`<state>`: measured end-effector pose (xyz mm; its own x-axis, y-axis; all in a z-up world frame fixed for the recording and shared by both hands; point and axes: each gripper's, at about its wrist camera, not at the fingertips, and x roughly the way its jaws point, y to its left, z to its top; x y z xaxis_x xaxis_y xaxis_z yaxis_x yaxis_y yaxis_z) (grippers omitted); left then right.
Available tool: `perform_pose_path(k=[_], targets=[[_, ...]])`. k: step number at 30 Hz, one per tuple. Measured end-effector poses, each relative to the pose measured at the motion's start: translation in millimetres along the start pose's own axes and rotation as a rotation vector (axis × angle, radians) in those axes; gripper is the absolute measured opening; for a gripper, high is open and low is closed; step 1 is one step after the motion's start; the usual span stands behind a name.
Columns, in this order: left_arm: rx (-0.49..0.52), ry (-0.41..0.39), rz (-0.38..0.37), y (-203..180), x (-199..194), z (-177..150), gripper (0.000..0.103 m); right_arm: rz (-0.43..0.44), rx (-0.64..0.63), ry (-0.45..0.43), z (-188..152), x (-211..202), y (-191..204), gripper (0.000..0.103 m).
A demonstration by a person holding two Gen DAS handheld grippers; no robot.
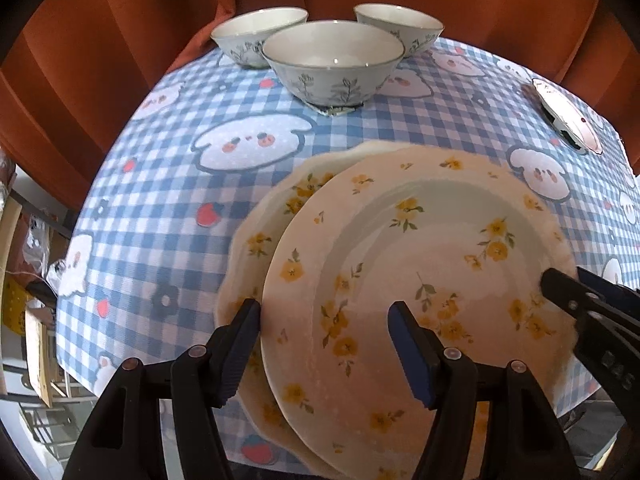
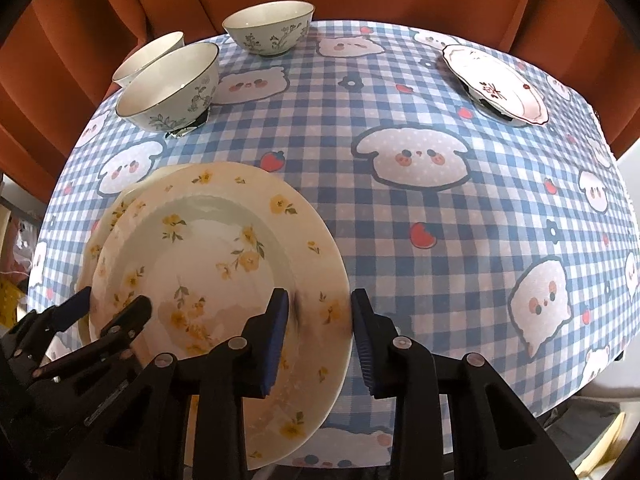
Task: Organize plates and bowls
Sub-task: 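Lower the flat plate onto the deep yellow-floral plate with both tools, then open both tools and release the stacked plates, then move both tools toward the red-rimmed white plate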
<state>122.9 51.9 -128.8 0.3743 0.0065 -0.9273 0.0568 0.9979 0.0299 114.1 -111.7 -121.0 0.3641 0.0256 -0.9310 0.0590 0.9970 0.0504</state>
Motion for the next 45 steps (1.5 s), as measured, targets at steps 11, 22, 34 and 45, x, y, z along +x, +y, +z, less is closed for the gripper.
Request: perform_pose_path(k=[11, 22, 34, 45], targets=[[-0.006, -0.012, -0.012, 16.1, -8.1, 1.2, 0.07, -0.024, -0.031, 0.025, 4.6, 12.6, 22.1, 0.036], [0.006, -0.029, 0.005, 13.7, -14.3, -1.2, 0.073, 0.019, 0.047, 0.024, 4.1, 5.0, 14.5, 0.041], [0.029, -0.115, -0.069, -6.3, -51.4, 6.5, 0.085, 0.04, 0.009, -0.087, 7.7, -47.1, 13.3, 0.064], [0.053, -0.177, -0.055, -65.7, -66.4, 26.5, 0.085, 0.029, 0.01, -0.157, 26.3, -65.3, -37.4, 0.065]])
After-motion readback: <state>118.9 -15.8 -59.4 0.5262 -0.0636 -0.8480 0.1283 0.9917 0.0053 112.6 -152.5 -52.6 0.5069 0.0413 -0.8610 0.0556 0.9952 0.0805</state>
